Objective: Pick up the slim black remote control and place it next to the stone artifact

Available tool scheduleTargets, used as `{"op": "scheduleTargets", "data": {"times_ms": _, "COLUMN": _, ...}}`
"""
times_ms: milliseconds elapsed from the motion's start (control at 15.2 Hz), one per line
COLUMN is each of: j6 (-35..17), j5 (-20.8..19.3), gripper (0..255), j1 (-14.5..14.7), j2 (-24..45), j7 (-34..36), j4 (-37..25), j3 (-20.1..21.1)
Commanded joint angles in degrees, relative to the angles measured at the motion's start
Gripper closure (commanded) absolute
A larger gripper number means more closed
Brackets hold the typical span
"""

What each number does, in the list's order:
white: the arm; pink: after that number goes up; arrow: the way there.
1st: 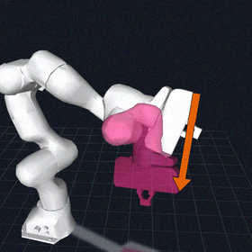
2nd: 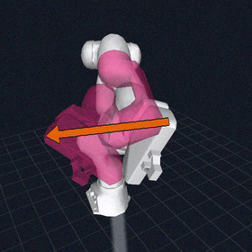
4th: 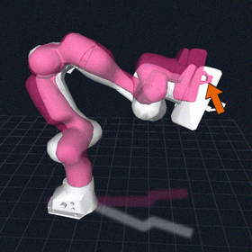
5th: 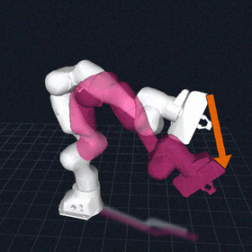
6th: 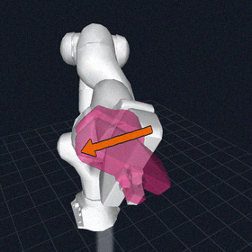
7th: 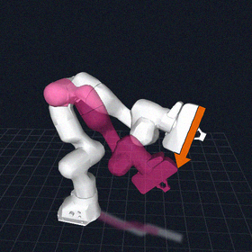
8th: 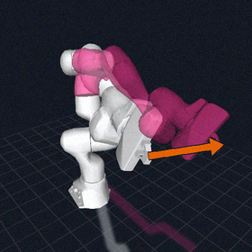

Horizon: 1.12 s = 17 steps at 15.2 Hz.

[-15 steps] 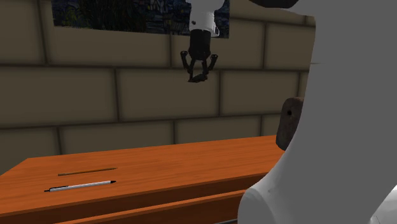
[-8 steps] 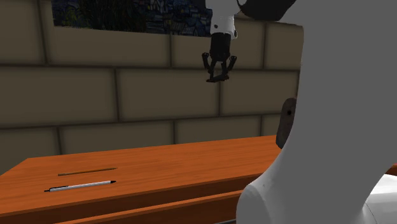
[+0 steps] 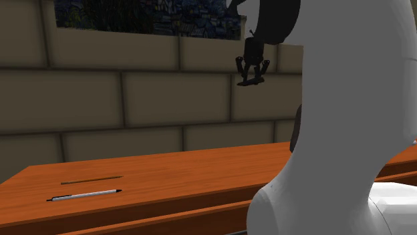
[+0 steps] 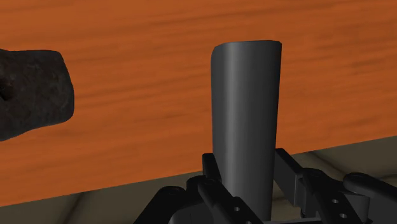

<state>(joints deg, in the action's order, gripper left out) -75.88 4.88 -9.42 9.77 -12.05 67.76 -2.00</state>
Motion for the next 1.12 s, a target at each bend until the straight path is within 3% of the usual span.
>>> {"op": "scheduleTargets", "data": {"times_ms": 0, "j6": 1.47, "j5": 0.33, "gripper": 255, "j1": -1.71, "j2": 3.69, "j7": -2.61, "j4": -4.97, "j3": -1.06}}
{"op": "scheduleTargets", "data": {"times_ms": 1056, "j6": -13.85, "j5": -0.19, "gripper": 255, "j1": -1.26, "j2": -2.67, "j7": -3.45, "j4": 16.72, "j3": -0.93}}
